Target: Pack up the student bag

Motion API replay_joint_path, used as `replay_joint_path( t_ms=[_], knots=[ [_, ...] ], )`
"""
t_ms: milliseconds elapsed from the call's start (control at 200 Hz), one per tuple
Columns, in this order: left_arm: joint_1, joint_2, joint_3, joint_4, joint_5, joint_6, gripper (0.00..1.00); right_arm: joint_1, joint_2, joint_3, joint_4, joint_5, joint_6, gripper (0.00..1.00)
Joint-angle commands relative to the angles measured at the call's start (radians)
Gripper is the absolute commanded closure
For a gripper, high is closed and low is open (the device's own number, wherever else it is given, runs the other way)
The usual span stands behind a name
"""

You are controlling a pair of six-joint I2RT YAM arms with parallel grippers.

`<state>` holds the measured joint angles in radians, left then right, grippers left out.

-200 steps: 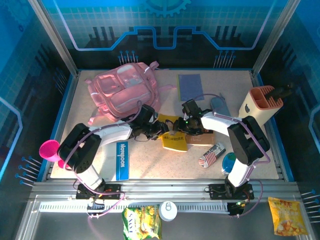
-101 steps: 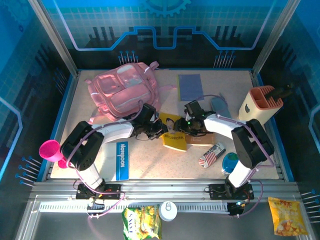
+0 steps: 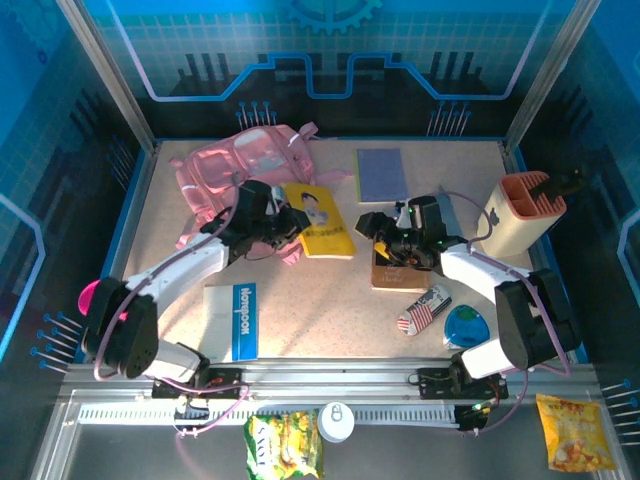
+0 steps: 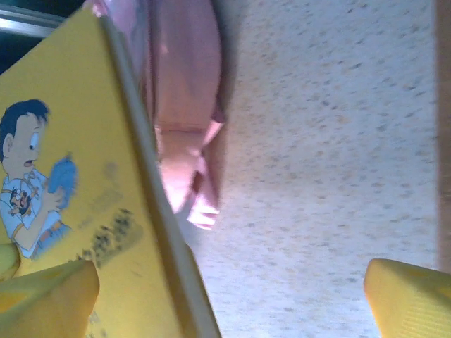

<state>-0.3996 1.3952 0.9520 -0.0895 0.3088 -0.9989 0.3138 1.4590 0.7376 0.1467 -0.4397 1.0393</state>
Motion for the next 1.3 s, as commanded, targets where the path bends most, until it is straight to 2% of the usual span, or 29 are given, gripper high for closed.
replay_joint_path(
  t_ms=[0, 105, 180, 455, 600, 670, 815, 1051, 1111, 1161, 1171, 1206, 1291],
  knots=[
    [0.026, -0.125, -0.051, 0.094, -0.16, -0.082, 1.0, 0.0, 0.002, -0.015, 0.196, -0.06, 0.146, 0.0],
    [0.025, -0.18, -0.126, 0.245, -0.277, -0.189, 1.0, 0.02, 0.022, 0.0, 0.264, -0.064, 0.226, 0.0],
    [0.026, -0.179, -0.13, 0.296, -0.301, -0.225, 1.0, 0.05, 0.04, 0.019, 0.309, -0.06, 0.279, 0.0],
    [0.025, -0.119, -0.128, 0.448, -0.288, -0.315, 1.0, 0.176, 0.124, 0.135, 0.434, -0.018, 0.441, 0.0],
    [0.025, -0.08, -0.132, 0.512, -0.266, -0.354, 1.0, 0.21, 0.176, 0.2, 0.466, -0.002, 0.502, 0.0],
    [0.025, -0.068, -0.133, 0.532, -0.253, -0.362, 1.0, 0.221, 0.209, 0.217, 0.506, 0.002, 0.536, 0.03],
    [0.025, -0.065, -0.136, 0.534, -0.252, -0.365, 1.0, 0.234, 0.257, 0.233, 0.567, 0.009, 0.572, 0.18],
    [0.025, -0.07, -0.144, 0.506, -0.256, -0.354, 1.0, 0.225, 0.223, 0.197, 0.548, 0.055, 0.533, 0.44],
    [0.025, -0.07, -0.145, 0.494, -0.252, -0.352, 1.0, 0.219, 0.212, 0.193, 0.536, 0.06, 0.517, 0.54],
    [0.026, -0.074, -0.145, 0.465, -0.253, -0.352, 1.0, 0.214, 0.202, 0.193, 0.528, 0.061, 0.504, 0.67],
    [0.025, -0.074, -0.143, 0.456, -0.254, -0.351, 0.99, 0.212, 0.201, 0.194, 0.522, 0.059, 0.499, 0.72],
    [0.025, -0.077, -0.14, 0.422, -0.257, -0.342, 0.94, 0.205, 0.194, 0.198, 0.501, 0.054, 0.484, 0.78],
    [0.028, -0.094, -0.127, 0.317, -0.267, -0.288, 0.76, 0.193, 0.171, 0.206, 0.436, 0.058, 0.435, 0.86]
  ],
)
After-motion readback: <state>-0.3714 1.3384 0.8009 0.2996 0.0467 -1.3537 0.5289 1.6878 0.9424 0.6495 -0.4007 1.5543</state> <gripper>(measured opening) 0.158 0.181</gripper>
